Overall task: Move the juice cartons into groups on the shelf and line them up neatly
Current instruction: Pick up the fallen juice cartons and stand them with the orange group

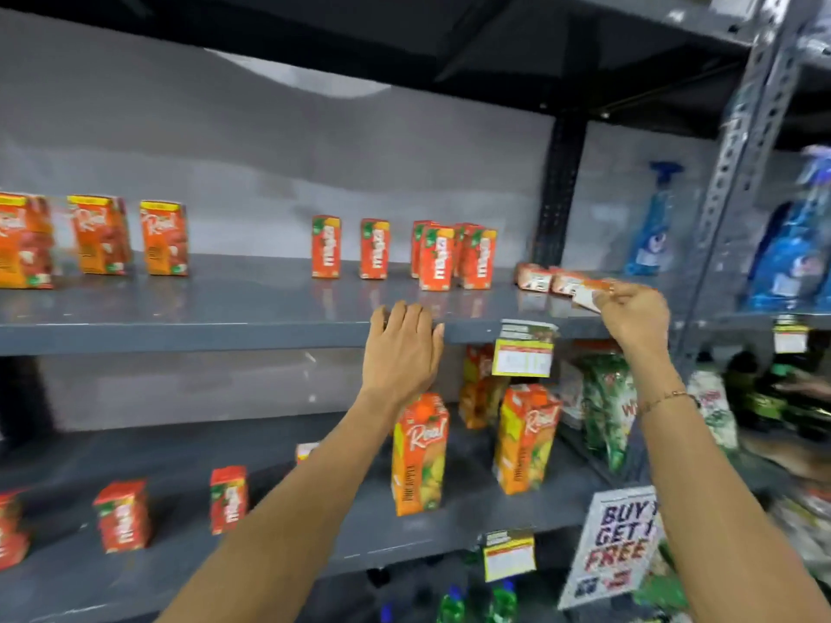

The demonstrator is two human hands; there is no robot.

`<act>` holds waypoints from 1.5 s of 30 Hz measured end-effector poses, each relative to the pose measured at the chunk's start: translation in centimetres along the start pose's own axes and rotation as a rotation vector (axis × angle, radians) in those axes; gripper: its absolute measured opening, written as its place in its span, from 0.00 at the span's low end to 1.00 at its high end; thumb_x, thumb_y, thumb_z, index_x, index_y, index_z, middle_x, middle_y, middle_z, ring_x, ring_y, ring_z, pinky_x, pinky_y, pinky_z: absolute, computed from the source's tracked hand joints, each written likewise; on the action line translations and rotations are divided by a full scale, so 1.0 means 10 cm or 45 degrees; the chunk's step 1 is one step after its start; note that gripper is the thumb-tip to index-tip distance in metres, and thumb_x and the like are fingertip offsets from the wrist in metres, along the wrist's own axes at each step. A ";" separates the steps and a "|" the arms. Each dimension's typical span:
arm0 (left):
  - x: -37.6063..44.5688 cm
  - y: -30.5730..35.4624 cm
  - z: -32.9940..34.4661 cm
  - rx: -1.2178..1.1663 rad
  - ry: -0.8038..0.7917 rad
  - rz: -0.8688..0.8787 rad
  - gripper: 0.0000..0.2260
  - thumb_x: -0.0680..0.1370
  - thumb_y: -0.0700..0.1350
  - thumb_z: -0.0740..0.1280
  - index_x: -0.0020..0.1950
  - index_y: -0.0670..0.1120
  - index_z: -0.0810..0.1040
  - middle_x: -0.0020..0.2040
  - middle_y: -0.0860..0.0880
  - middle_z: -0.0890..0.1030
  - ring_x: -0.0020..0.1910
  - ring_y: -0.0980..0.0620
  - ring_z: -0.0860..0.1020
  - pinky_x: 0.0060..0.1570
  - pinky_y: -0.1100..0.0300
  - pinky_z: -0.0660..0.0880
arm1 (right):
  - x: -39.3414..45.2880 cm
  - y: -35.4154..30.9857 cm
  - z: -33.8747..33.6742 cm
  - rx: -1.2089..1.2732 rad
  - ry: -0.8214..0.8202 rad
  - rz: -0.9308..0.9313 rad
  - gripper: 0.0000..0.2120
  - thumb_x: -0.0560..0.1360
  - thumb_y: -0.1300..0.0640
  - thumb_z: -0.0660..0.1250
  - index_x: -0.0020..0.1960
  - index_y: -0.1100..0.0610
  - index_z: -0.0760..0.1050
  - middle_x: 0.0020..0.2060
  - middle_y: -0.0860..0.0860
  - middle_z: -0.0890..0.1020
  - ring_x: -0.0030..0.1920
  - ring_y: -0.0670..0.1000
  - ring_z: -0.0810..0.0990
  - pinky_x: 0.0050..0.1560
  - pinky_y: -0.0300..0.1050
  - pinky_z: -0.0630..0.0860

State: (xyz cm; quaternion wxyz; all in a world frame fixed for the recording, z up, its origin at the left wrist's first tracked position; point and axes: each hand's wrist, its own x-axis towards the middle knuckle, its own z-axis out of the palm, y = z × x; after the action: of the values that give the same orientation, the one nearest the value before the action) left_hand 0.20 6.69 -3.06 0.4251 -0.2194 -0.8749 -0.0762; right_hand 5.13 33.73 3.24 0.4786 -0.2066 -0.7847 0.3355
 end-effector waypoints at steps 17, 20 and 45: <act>0.08 0.15 0.31 0.183 0.278 0.002 0.15 0.80 0.49 0.54 0.54 0.44 0.77 0.52 0.45 0.81 0.49 0.45 0.79 0.53 0.49 0.72 | 1.01 0.28 -0.10 0.335 -0.817 0.649 0.36 0.64 0.56 0.77 0.67 0.63 0.65 0.51 0.54 0.80 0.44 0.46 0.78 0.35 0.32 0.79; 0.07 0.18 0.25 0.168 0.218 -0.024 0.16 0.80 0.50 0.54 0.54 0.44 0.78 0.52 0.45 0.82 0.50 0.45 0.80 0.53 0.49 0.73 | 0.89 0.24 -0.04 0.360 -0.691 0.507 0.39 0.61 0.59 0.79 0.64 0.59 0.60 0.60 0.55 0.76 0.56 0.52 0.78 0.53 0.44 0.77; -1.07 -2.73 -1.03 0.333 0.133 -0.305 0.20 0.81 0.49 0.51 0.57 0.40 0.77 0.54 0.42 0.80 0.58 0.40 0.76 0.69 0.47 0.61 | -1.59 -2.12 1.50 0.960 -1.011 0.083 0.32 0.58 0.74 0.76 0.58 0.57 0.70 0.42 0.46 0.80 0.41 0.45 0.81 0.36 0.36 0.79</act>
State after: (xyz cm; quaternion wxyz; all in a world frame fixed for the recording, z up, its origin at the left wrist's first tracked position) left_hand 1.05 -24.33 -3.49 0.4827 -0.0523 -0.8739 -0.0232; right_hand -1.04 3.92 4.07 0.1759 0.0976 -0.7236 0.6603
